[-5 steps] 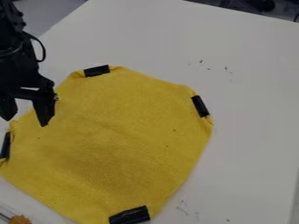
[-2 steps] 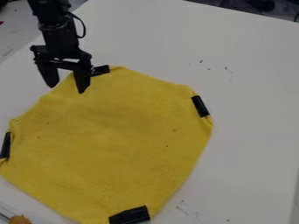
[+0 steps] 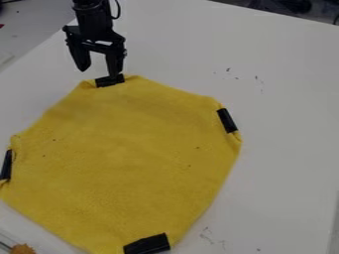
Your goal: Fold the cloth from top left to bottom right
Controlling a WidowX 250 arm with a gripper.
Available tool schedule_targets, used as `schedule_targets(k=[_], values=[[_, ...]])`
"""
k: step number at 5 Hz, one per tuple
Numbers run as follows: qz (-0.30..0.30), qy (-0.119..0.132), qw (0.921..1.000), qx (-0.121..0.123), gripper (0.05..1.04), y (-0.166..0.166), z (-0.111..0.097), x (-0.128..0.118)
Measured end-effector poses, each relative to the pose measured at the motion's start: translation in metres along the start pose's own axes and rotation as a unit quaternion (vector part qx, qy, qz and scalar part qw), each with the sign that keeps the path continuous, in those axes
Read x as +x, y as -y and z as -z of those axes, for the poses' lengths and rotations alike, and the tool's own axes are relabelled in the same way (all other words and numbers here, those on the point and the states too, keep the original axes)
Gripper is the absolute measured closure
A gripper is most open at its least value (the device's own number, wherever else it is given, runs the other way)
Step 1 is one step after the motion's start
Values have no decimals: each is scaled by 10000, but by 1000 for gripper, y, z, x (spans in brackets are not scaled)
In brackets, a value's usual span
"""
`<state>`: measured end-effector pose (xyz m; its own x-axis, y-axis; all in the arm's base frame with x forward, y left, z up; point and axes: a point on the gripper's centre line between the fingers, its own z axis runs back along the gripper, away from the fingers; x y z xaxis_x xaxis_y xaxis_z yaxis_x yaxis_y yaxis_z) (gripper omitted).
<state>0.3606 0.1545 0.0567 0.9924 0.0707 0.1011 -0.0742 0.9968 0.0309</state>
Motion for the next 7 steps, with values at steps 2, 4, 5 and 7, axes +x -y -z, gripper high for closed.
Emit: schedule_targets(k=[2, 4, 5, 7], values=[[183, -63, 9998, -50, 83, -5, 25, 15], [232, -166, 9996, -82, 138, -8, 50, 24], [274, -156, 9995, -86, 418, -9, 52, 26], [234, -219, 9994, -137, 913, -5, 52, 17]])
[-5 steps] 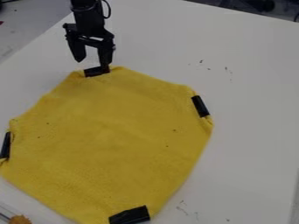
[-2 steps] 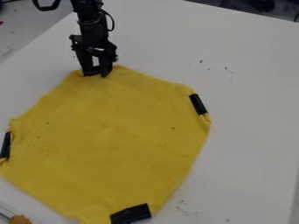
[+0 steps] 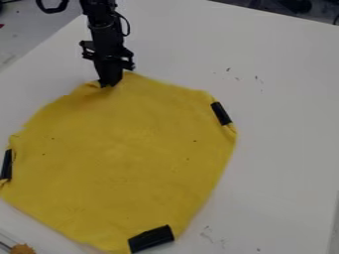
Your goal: Fold the cloth from top left to bottom right
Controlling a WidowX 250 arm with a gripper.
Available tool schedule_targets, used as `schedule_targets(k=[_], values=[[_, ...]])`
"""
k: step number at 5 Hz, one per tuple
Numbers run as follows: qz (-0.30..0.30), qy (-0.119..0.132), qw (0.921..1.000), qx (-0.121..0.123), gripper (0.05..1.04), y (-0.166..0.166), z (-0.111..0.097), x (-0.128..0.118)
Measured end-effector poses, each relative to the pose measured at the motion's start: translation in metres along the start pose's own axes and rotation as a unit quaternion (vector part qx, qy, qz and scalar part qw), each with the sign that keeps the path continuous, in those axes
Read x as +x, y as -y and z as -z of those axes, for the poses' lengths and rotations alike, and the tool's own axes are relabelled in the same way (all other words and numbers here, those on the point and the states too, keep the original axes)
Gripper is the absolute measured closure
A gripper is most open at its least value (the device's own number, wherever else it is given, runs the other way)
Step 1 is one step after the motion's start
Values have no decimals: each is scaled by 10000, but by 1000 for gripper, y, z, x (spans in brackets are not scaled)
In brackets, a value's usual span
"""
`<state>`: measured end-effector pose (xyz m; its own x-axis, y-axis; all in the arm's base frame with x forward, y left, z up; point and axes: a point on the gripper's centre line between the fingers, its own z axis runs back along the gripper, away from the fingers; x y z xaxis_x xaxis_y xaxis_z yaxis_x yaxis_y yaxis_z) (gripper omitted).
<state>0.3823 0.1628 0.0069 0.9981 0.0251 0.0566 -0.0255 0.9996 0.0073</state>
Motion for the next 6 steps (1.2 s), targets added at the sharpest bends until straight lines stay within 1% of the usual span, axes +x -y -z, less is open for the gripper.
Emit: schedule_targets(k=[1, 2, 3, 4, 5, 6], values=[[57, -57, 10000, -2, 1002, 4, -3, -11], [202, 243, 9992, 233, 1008, 8, -38, -23], [431, 670, 9956, 483, 1008, 27, -79, -44], [485, 961, 9933, 412, 1011, 48, -102, -82], [552, 770, 9953, 176, 1011, 63, -100, -125], [527, 329, 9980, -67, 1011, 71, -80, -164]])
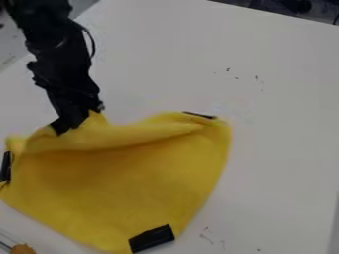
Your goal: Fold the cloth from top left to bottom right
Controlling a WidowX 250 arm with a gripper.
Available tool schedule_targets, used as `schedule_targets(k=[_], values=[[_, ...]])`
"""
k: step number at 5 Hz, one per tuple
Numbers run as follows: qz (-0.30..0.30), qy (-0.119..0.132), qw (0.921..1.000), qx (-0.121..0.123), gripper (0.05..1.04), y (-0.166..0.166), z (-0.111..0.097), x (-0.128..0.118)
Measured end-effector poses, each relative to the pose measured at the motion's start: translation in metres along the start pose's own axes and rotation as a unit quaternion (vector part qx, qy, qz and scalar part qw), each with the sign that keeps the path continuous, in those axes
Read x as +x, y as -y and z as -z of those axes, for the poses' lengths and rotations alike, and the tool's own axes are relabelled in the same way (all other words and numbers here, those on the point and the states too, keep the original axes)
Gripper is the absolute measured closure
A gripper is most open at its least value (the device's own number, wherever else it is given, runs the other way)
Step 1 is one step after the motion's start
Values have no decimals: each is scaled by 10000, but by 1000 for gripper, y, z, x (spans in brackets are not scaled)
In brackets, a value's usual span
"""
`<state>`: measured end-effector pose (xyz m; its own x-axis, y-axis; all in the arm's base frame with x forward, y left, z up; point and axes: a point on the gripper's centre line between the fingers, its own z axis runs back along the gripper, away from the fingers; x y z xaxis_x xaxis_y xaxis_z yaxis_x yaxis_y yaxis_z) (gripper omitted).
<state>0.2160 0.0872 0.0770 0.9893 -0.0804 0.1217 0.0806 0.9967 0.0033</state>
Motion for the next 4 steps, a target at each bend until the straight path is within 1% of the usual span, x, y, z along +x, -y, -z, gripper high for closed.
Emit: schedule_targets(k=[1, 2, 3, 4], values=[[55, -293, 9993, -230, 1011, 12, 18, -25], [-56, -563, 9968, -567, 1011, 23, 42, -49], [-189, -697, 9945, -753, 982, 37, 53, -66], [-176, -799, 9945, -655, 808, 49, 50, -77]])
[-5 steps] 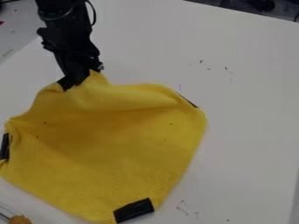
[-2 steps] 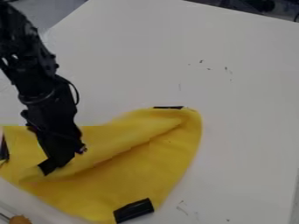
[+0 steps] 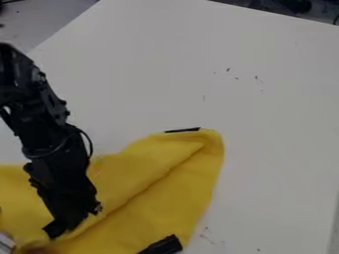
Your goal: Fold the cloth from top left to bottom right
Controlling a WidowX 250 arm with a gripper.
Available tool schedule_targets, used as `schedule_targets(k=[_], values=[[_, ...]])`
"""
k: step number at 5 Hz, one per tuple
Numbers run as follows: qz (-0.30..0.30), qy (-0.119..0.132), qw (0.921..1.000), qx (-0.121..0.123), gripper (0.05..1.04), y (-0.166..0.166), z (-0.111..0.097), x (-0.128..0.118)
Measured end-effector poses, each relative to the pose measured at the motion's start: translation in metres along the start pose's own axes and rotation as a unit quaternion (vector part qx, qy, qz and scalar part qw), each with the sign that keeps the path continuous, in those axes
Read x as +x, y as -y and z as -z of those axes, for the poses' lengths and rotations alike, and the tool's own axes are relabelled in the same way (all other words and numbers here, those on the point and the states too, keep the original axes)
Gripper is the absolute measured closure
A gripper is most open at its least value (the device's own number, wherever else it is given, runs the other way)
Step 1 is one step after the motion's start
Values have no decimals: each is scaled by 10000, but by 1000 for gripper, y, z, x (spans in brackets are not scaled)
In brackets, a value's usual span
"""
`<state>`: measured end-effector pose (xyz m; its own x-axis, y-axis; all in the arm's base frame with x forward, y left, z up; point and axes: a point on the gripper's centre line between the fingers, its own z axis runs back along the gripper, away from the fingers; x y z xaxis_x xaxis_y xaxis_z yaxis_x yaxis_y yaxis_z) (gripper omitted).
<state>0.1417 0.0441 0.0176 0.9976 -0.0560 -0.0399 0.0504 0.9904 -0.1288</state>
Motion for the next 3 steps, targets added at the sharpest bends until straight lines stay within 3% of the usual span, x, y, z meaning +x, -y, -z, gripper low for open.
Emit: schedule_targets(k=[1, 2, 3], values=[[65, 176, 9994, 289, 525, 7, -11, -3], [148, 506, 9972, 536, 222, 13, -26, -2], [199, 585, 9960, 642, 58, 19, -35, -3]])
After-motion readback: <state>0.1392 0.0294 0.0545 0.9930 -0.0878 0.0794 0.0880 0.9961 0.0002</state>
